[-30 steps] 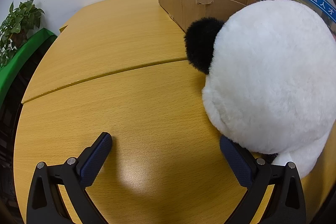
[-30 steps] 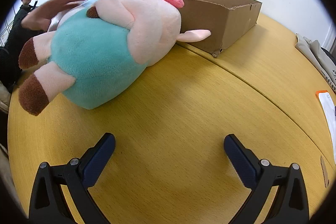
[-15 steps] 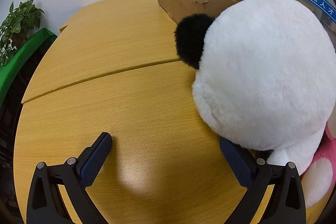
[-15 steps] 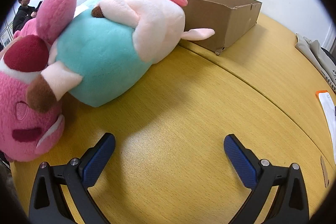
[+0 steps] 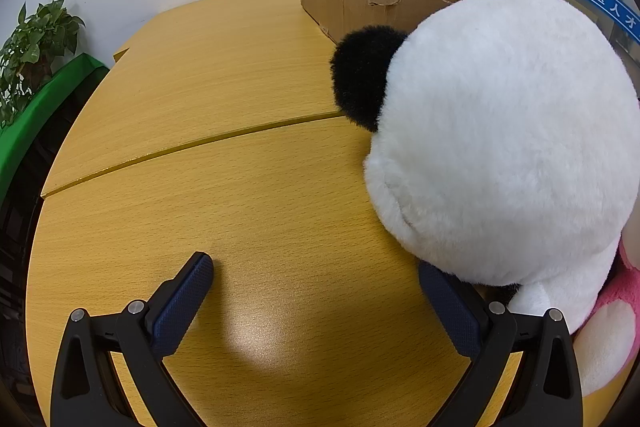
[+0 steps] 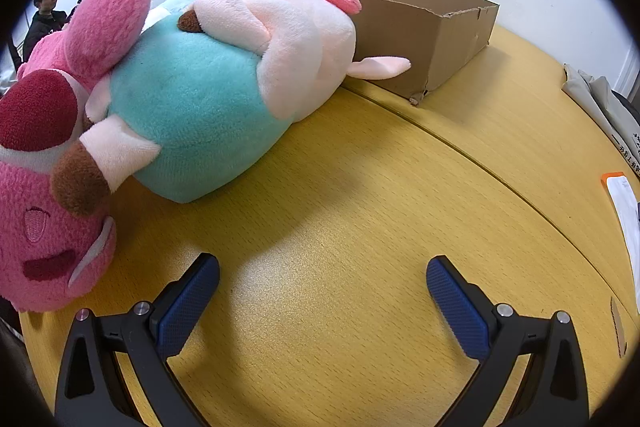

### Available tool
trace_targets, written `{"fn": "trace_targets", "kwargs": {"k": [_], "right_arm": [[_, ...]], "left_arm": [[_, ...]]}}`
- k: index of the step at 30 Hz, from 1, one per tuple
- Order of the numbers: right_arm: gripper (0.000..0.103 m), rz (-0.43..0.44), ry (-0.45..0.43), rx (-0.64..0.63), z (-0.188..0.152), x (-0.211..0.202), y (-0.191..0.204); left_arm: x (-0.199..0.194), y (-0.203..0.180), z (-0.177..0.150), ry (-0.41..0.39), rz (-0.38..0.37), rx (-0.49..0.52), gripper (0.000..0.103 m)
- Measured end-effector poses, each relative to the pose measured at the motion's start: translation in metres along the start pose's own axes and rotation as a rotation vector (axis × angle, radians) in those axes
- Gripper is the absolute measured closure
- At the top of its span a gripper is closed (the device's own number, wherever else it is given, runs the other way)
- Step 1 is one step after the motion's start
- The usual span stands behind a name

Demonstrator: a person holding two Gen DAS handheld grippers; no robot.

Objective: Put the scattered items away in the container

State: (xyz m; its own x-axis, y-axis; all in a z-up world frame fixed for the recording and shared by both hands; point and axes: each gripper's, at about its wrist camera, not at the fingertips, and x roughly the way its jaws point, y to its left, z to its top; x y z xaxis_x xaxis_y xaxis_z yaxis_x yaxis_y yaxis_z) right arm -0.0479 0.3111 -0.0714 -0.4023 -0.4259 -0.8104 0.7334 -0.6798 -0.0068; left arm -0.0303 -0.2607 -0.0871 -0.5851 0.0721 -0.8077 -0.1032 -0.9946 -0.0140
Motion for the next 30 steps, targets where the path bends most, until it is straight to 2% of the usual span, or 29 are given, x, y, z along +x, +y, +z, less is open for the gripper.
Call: {"fn": "trace_targets", "kwargs": {"k": [7, 12, 15, 18, 22, 24, 26, 30], "right_arm": [[0.0, 0.0, 0.0, 0.0, 0.0, 0.0, 0.0], [0.0, 0.004, 0.0, -0.006, 0.002, 0.002, 0.001], [0.0, 0.001, 0.0, -0.002, 0.005, 0.004, 0.001], [0.0, -0.033, 0.001, 0.043, 0.008, 0.006, 0.003], [0.0, -0.067, 0.001, 0.086, 0.006, 0.005, 0.009], [0.001, -0.112, 0.012, 0.143, 0.0, 0.0, 0.008], [0.001, -0.206, 0.029, 0.215, -0.012, -0.013, 0.011], [0.001, -0.391, -0.028, 0.356, -0.04, -0.067, 0.024]], "left_arm": [[0.001, 0.0, 0.001, 0.0, 0.005, -0.012, 0.0], [-0.008, -0.005, -0.007, 0.017, 0.054, -0.073, 0.0], [-0.018, -0.01, -0.019, -0.001, 0.099, -0.117, 0.0], [-0.041, -0.02, -0.031, -0.049, 0.169, -0.194, 0.0], [-0.089, -0.049, -0.038, -0.178, 0.184, -0.256, 0.0], [-0.11, -0.068, -0.041, -0.216, 0.189, -0.278, 0.0], [-0.133, -0.09, -0.046, -0.249, 0.18, -0.281, 0.0], [-0.153, -0.13, -0.049, -0.276, 0.133, -0.269, 0.0]]}}
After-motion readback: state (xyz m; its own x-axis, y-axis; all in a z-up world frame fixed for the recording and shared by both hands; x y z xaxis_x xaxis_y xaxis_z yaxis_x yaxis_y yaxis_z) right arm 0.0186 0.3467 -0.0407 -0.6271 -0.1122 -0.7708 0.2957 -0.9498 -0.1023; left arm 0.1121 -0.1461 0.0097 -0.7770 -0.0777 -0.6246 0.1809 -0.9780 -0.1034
